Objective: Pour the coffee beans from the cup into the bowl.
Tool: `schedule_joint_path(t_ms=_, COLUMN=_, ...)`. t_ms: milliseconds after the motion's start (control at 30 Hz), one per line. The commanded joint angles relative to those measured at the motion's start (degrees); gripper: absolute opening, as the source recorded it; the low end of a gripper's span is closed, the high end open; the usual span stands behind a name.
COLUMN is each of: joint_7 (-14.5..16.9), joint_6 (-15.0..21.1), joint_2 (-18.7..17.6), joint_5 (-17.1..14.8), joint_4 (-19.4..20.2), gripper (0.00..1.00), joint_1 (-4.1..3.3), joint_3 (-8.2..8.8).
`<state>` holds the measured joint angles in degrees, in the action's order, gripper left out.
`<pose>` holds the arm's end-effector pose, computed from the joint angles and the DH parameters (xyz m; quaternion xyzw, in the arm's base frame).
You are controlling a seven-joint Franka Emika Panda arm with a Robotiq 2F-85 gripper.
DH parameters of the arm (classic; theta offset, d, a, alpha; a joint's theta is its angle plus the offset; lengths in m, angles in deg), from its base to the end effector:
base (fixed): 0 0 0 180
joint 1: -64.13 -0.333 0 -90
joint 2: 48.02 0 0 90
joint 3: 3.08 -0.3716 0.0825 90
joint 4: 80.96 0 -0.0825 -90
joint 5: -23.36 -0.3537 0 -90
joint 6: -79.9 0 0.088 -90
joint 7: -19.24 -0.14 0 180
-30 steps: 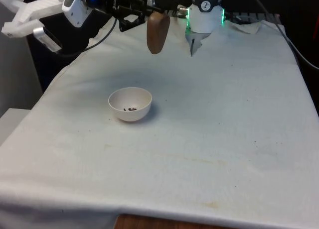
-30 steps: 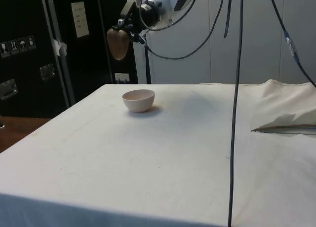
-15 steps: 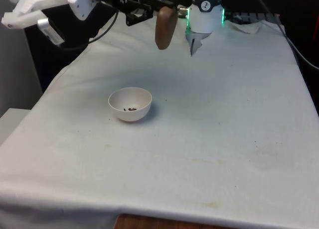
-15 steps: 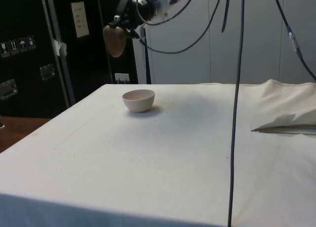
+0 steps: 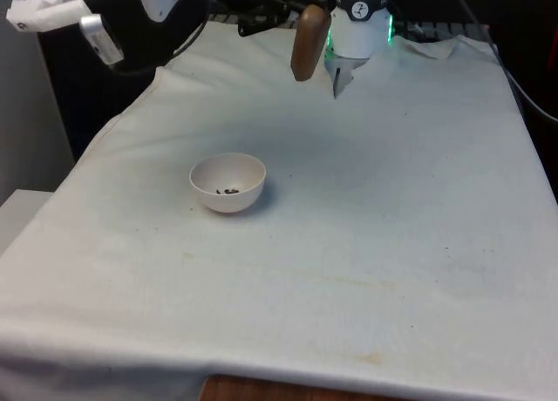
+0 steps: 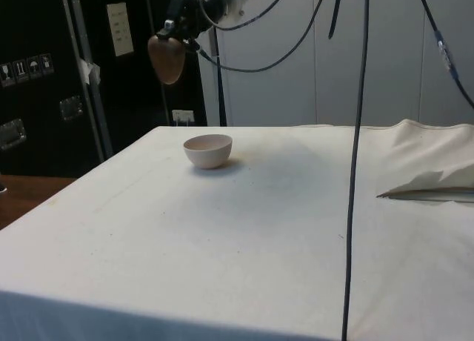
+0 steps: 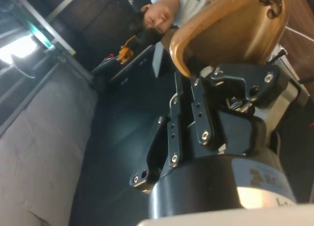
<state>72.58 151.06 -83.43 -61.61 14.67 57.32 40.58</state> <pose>0.6264 -0.1415 0.3951 -0.8001 -0.0084 -0.1291 0.5857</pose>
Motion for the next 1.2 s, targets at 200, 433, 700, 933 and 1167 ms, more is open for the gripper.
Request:
schedule_joint_path(t_ms=200, joint_7=-0.57, joint_6=3.04, joint_2=1.95, joint_5=2.75, joint_4=0.57, gripper=0.00, joint_1=-1.38, joint_3=-0.57)
schedule_joint_path(t_ms=433, joint_7=-0.74, joint_6=4.70, joint_2=2.98, joint_5=5.61, joint_4=0.34, gripper=0.00, joint_1=-1.49, joint_3=-1.95)
schedule_joint_path(t_ms=700, joint_7=-1.09, joint_6=6.02, joint_2=3.67, joint_5=9.11, joint_4=-0.23, gripper=0.00, joint_1=-1.49, joint_3=-3.21)
schedule_joint_path(t_ms=933, joint_7=-0.80, joint_6=5.50, joint_2=3.44, joint_5=10.89, joint_4=-1.15, gripper=0.00, joint_1=-0.80, joint_3=-4.30)
schedule_joint_path(t_ms=1167, joint_7=-2.18, joint_6=7.45, joint_2=3.84, joint_5=14.73, joint_4=-1.78, gripper=0.00, joint_1=-1.78, joint_3=-4.81)
